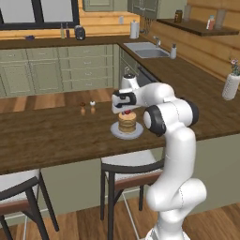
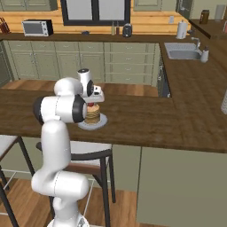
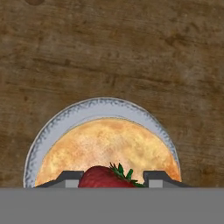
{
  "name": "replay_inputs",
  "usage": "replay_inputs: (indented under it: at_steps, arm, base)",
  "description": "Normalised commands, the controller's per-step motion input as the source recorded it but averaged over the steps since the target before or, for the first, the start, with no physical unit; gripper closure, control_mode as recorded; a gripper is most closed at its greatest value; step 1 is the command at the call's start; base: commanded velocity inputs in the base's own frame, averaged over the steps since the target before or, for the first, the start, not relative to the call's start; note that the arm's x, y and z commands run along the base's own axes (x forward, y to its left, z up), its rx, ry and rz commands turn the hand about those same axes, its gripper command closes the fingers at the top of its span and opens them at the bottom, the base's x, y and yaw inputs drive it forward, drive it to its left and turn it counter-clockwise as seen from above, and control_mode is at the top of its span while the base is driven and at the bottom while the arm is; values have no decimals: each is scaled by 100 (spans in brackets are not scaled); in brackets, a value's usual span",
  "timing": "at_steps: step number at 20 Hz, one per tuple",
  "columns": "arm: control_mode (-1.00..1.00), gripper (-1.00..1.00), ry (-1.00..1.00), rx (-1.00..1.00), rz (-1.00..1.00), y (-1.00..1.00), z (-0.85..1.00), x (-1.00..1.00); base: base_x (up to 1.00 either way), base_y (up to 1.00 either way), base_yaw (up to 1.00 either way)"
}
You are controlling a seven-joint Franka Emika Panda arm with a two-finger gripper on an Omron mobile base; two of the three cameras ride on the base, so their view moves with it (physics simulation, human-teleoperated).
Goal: Take the strawberry from the fridge and place it on top of the pancake, located on the dining counter.
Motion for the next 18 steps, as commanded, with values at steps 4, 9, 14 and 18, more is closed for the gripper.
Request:
replay_inputs:
  at_steps: [4,9,14,18]
  arm:
    - [-100,100,0,0,0,0,0,0]
    - [-100,-100,0,0,0,0,0,0]
    - [-100,-100,0,0,0,0,0,-4]
    - [-100,-100,0,0,0,0,3,-9]
  base:
    - [0,0,0]
    - [0,0,0]
    - [0,0,0]
    - [0,0,0]
